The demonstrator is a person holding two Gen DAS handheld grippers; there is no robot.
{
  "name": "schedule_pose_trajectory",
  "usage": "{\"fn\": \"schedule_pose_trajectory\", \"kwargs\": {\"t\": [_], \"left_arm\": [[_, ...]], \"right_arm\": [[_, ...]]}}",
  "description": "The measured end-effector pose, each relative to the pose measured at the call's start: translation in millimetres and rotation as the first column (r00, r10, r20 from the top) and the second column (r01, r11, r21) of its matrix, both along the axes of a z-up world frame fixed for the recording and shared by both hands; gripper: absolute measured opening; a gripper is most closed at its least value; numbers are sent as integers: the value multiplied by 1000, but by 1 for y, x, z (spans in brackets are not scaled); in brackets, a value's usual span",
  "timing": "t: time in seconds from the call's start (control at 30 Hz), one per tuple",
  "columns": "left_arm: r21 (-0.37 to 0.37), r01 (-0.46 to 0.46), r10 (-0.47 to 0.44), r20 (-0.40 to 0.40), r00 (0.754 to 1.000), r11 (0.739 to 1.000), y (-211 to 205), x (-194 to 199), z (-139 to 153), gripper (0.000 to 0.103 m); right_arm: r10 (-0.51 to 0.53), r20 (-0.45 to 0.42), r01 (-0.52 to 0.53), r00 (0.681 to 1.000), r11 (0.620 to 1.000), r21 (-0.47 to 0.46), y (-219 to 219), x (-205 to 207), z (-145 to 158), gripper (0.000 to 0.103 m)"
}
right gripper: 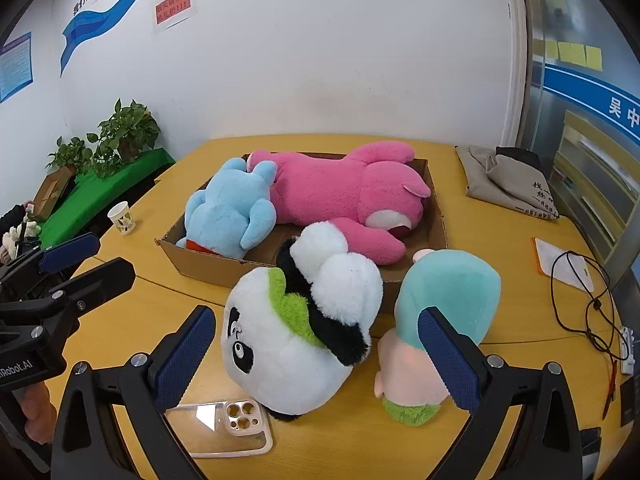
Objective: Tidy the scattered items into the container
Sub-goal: 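Open both grippers and move them to the panda plush on the table, then close both grippers on the panda plush and lift it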
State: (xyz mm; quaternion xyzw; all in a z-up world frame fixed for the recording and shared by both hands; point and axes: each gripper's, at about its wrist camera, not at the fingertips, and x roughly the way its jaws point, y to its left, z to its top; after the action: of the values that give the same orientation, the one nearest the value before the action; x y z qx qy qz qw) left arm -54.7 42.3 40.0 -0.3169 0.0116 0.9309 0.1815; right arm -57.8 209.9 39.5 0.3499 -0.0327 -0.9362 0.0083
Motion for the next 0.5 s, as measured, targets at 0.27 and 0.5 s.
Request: {"fn": "schedule_pose_trajectory", "kwargs": {"t": [0.27,0.5], "left_arm": [[-1,8,-8,27,1000,1000,1,-3,-7,77],[-5,24,-23,38,999,1000,5,-4,-12,77]], "right_arm": [[1,23,-2,1000,1000,15,-5,-6,-8,103],[-8,34,8,999,1000,17,-3,-8,-11,103]]}}
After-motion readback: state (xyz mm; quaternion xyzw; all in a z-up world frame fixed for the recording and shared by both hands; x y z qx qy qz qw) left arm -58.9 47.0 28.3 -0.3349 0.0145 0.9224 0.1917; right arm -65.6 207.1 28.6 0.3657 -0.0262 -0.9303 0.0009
